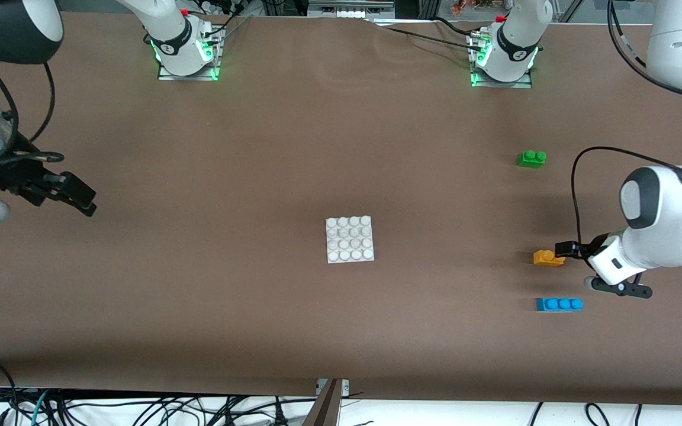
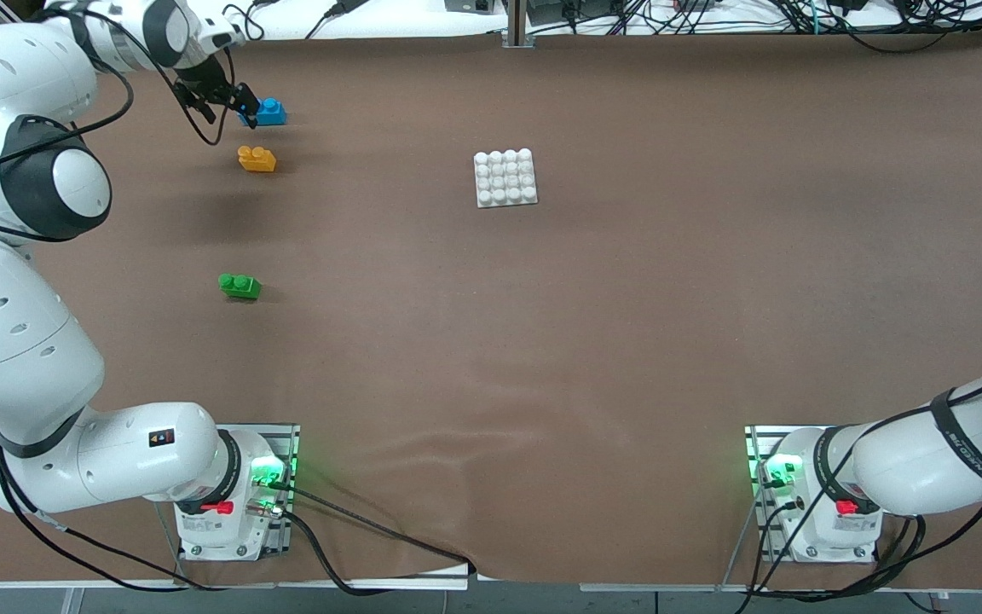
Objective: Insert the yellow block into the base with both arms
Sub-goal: 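Lower the left gripper over the yellow brick and grasp it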
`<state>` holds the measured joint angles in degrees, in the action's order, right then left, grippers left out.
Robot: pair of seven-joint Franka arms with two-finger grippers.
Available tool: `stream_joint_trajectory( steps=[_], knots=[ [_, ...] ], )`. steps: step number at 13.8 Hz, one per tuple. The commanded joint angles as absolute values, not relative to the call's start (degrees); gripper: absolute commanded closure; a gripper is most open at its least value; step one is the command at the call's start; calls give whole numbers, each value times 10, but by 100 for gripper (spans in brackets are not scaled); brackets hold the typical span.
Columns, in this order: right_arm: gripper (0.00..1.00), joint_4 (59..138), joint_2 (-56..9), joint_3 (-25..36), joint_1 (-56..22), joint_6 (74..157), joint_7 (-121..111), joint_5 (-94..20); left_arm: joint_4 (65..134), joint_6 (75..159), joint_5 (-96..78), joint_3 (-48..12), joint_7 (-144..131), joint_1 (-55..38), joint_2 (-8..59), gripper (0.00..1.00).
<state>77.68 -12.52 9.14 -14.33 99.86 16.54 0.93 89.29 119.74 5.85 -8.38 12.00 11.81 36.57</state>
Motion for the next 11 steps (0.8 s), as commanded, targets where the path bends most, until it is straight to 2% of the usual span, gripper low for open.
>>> stream_joint_trajectory(
  steps=[1, 3, 11],
  knots=[
    [0, 797, -107, 75, -99, 988, 81, 11, 949, 1263, 85, -85, 146, 117, 359, 0],
    [0, 797, -106, 76, -91, 974, 67, 11, 975, 1299, 101, -86, 146, 117, 359, 0],
    [0, 796, -111, 79, -83, 959, 61, 11, 1005, 1337, 100, -89, 145, 117, 360, 0]
  ],
)
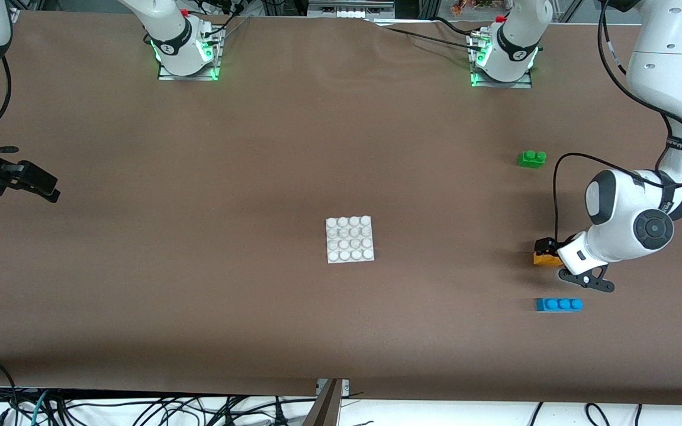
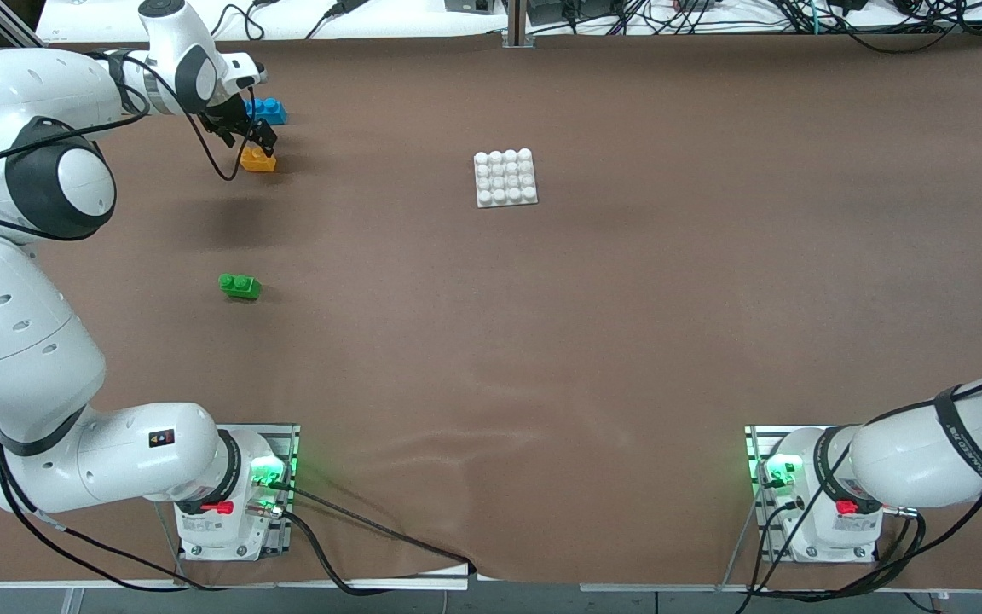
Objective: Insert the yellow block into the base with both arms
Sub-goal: 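Lower the left gripper over the yellow brick and grasp it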
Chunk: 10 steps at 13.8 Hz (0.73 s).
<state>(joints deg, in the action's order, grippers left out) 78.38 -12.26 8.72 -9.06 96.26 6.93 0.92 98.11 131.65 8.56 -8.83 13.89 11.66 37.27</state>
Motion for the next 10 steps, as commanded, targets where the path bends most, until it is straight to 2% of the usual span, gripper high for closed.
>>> stream_joint_trajectory(
  steps=[1, 10],
  knots=[
    [0, 796, -112, 79, -83, 956, 57, 11, 1007, 1342, 100, -89, 145, 117, 359, 0],
    [0, 795, -111, 77, -83, 955, 30, 11, 1012, 1368, 103, -87, 150, 118, 384, 0]
  ],
)
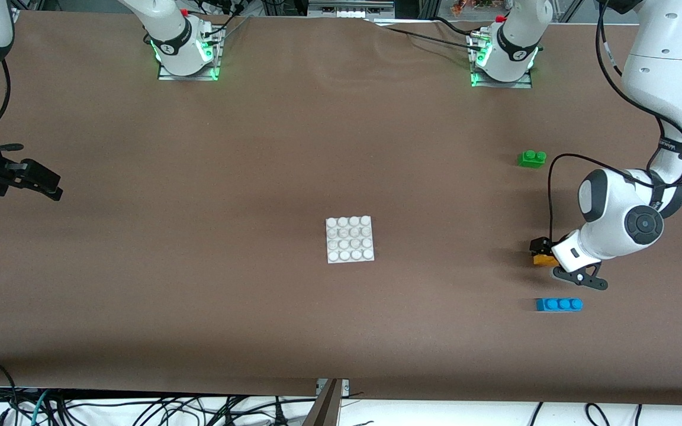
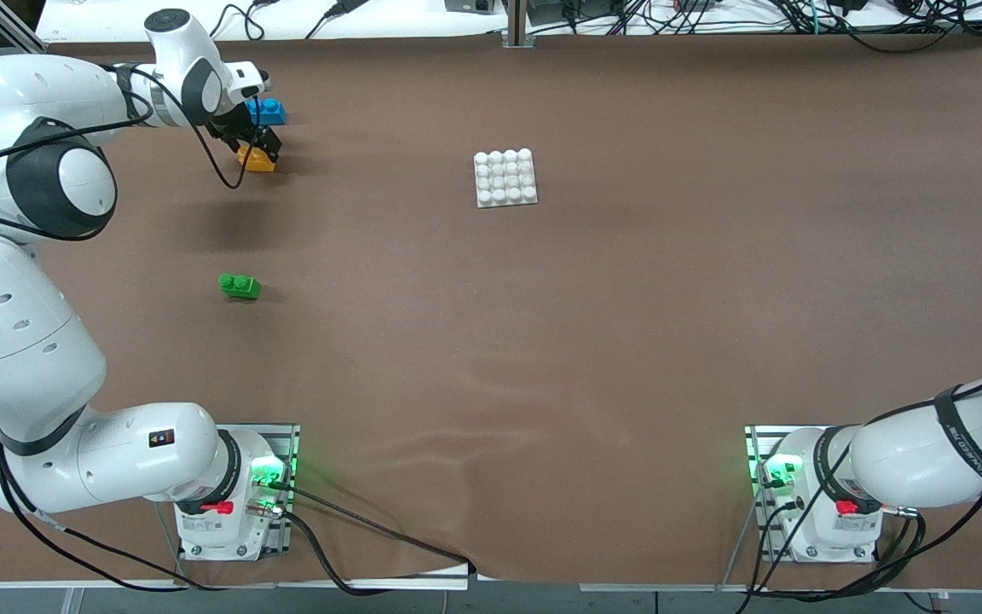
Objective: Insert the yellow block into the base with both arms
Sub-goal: 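Lower the left gripper over the yellow brick and grasp it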
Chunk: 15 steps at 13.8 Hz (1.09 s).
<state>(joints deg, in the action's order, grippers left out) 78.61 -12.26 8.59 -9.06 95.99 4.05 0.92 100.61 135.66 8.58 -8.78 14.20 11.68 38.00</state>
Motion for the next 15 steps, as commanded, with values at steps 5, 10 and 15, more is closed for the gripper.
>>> stream_joint_trajectory(
  steps=[5, 10, 15],
  knots=[
    [0, 795, -112, 78, -83, 955, 30, 10, 1011, 1365, 102, -86, 149, 118, 384, 62],
    [0, 795, -112, 77, -83, 955, 30, 11, 994, 1326, 97, -91, 139, 113, 362, 74],
    [0, 795, -112, 77, -83, 955, 30, 10, 962, 1289, 94, -91, 108, 64, 334, 65]
  ],
)
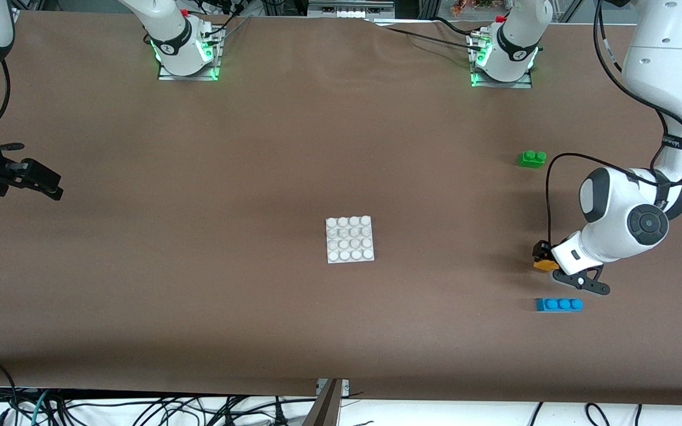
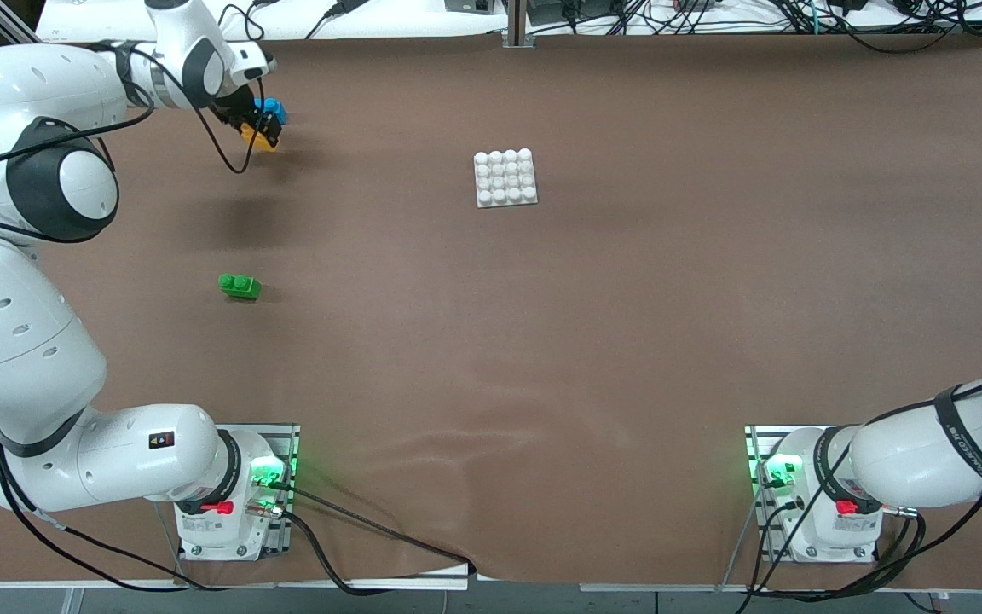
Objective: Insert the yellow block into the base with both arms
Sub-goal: 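Carry the yellow brick with the left gripper above the base plate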
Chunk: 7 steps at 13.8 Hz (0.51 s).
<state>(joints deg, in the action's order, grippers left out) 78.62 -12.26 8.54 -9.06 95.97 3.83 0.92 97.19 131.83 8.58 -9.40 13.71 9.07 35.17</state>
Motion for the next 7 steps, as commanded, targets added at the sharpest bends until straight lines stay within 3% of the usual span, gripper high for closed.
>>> stream_joint_trajectory(
  steps=[1, 7],
  knots=[
    [0, 795, -112, 77, -83, 955, 30, 10, 950, 1265, 93, -92, 77, 53, 333, 65],
    [0, 795, -112, 79, -82, 955, 27, 11, 865, 1194, 78, -96, -101, -63, 344, 65]
  ],
)
